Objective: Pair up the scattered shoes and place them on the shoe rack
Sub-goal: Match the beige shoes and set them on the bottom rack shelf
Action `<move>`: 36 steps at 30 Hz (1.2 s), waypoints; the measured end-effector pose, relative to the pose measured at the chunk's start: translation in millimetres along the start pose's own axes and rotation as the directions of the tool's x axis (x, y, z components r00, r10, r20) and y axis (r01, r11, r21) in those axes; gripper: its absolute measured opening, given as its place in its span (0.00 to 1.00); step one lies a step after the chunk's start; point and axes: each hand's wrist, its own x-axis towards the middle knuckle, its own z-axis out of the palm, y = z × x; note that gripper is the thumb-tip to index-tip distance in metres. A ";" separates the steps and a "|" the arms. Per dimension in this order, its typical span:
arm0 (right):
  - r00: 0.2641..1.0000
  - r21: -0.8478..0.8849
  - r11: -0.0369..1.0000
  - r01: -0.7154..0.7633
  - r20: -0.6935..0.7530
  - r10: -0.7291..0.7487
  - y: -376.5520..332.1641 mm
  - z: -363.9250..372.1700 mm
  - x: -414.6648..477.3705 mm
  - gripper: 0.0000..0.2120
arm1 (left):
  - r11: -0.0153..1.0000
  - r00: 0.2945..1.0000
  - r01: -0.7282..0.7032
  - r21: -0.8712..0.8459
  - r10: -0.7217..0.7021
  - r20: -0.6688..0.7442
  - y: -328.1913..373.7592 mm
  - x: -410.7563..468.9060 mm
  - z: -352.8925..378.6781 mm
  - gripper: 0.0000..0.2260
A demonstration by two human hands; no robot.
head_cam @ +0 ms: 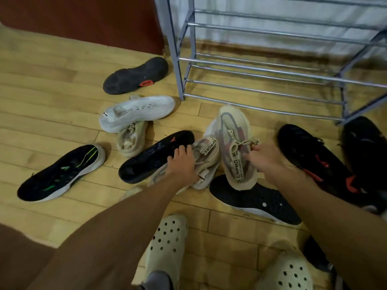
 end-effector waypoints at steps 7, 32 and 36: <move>0.990 0.099 0.988 -0.118 0.093 0.109 26.4 -13.8 8.1 0.13 | 0.927 0.958 -0.270 0.260 0.286 -0.027 -13.3 9.0 -24.7 0.40; 0.893 0.203 0.901 -0.383 0.330 0.305 107.2 -42.1 -18.8 0.23 | 0.765 0.954 0.260 -0.590 -0.107 0.281 64.7 -14.4 -4.8 0.16; 0.903 0.189 0.924 -0.332 0.347 0.253 103.2 -37.6 -19.7 0.24 | 0.710 0.914 0.341 -0.616 -0.098 0.393 70.5 -6.9 -0.8 0.23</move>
